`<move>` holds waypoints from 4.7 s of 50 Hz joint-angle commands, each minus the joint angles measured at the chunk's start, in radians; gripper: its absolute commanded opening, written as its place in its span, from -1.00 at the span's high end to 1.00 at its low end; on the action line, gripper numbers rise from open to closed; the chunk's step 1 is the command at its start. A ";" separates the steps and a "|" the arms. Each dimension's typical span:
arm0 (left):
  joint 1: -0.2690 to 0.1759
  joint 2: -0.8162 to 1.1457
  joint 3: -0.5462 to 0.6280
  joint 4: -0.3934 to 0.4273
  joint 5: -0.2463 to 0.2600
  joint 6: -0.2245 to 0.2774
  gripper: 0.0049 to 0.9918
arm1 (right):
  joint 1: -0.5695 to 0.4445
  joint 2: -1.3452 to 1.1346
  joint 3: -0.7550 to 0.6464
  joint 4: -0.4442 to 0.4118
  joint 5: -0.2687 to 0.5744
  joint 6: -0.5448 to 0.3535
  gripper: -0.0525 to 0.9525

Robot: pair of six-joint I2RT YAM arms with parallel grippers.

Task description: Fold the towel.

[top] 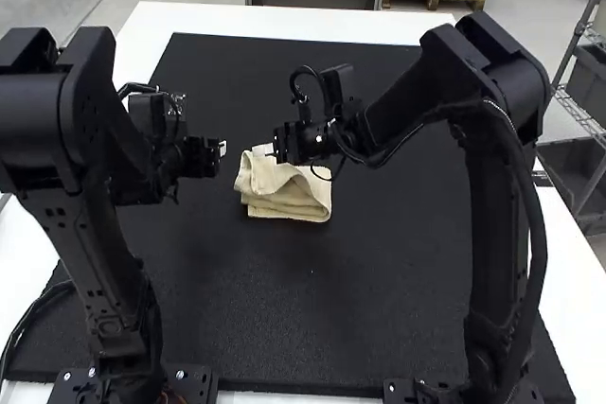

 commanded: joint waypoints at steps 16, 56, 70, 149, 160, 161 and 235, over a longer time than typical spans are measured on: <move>0.006 -0.032 -0.029 0.040 0.015 -0.012 -0.95 | -0.036 -0.043 -0.030 0.087 -0.068 0.053 0.93; 0.006 -0.038 -0.029 0.044 0.027 -0.023 -0.95 | -0.047 0.091 -0.096 0.165 -0.078 0.014 0.93; 0.006 -0.037 -0.029 0.040 0.039 -0.023 -0.95 | -0.047 0.153 -0.136 0.209 -0.078 -0.003 0.93; 0.007 -0.046 -0.043 0.047 0.052 -0.037 -0.95 | -0.073 0.176 -0.001 0.234 -0.124 0.081 0.93; 0.006 -0.046 -0.043 0.047 0.053 -0.040 -0.95 | -0.056 0.242 -0.001 0.231 -0.117 0.050 0.93; 0.007 -0.046 -0.041 0.047 0.053 -0.040 -0.95 | -0.055 0.250 -0.002 0.231 -0.117 0.044 0.93; 0.000 -0.095 -0.028 0.104 0.058 -0.072 -0.94 | -0.239 -0.443 -0.307 0.321 -0.141 0.150 0.93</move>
